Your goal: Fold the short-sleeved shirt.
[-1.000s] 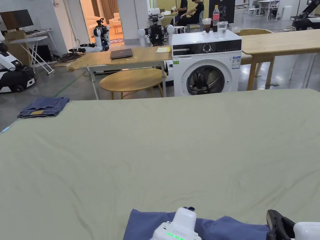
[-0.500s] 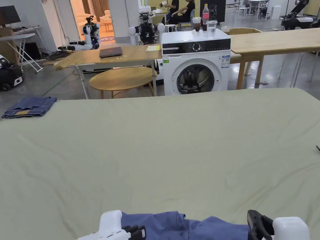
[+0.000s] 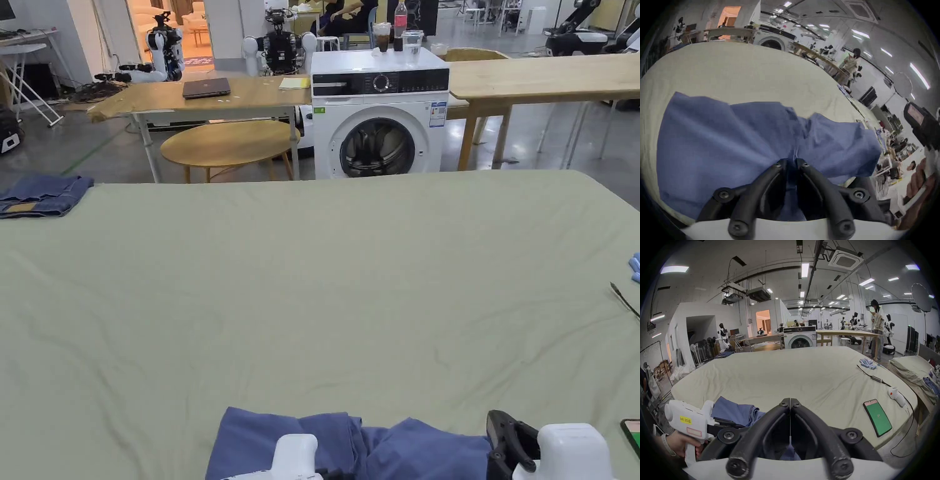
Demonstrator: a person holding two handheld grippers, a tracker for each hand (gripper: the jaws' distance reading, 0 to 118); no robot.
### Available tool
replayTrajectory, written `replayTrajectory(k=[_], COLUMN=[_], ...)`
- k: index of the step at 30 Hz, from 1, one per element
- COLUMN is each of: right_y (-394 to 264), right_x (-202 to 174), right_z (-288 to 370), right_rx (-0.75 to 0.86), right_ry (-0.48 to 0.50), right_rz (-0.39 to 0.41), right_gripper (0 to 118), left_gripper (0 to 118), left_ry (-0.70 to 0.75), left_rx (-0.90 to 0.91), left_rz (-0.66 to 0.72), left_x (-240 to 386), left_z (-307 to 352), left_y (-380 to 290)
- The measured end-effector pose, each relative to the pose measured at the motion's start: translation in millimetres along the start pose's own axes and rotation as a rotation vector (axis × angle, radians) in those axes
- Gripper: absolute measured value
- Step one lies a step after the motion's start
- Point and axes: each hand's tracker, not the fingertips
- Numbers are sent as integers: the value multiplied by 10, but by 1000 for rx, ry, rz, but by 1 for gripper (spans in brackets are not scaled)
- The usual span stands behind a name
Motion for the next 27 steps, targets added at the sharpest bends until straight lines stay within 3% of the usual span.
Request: replayTrajectory(k=[2,6,10,11,13,14,15,20,23,25,26,27], right_y=[9,9,-4,-9,-13,-18,-20,-22,-4,12,20,24], right_x=[-46,-153,-268,-305,-374,-418,-457,-595,-599,-593,-584,-571], right_z=[-3,-35,-73,-73,-81,-88,-96,-93,-76,-59,-47,-35], right_rx=[1,-3,-18,-20,-25,-29,-32,-44,-46,-45,-46,-47], right_ry=[6,18,28,30,36,40,44,53,50,42,36,33], right_rz=[1,9,8,9,12,17,23,45,53,60,64,66], right_gripper=[0,0,0,0,0,0,0,0,0,0,0,0], left_gripper=[7,7,9,22,96,116,118,118,117,98,77,43], left_ry=[17,10,0,-3,-12,-24,-40,-289,-566,-689,-632,-546], left_rx=[50,218,339,359,364,348,384,265,164,260,262,256], left_rz=[54,-20,88,131,210,257,310,593,744,731,769,806], left_x=[-67,-59,-508,-690,-1026,-1218,-1384,-1935,-2001,-1946,-1893,-1873], left_z=[166,705,1209,1322,1432,1433,1455,1034,516,414,351,289], left_y=[27,153,157,142,108,76,38,-202,-389,-383,-389,-401])
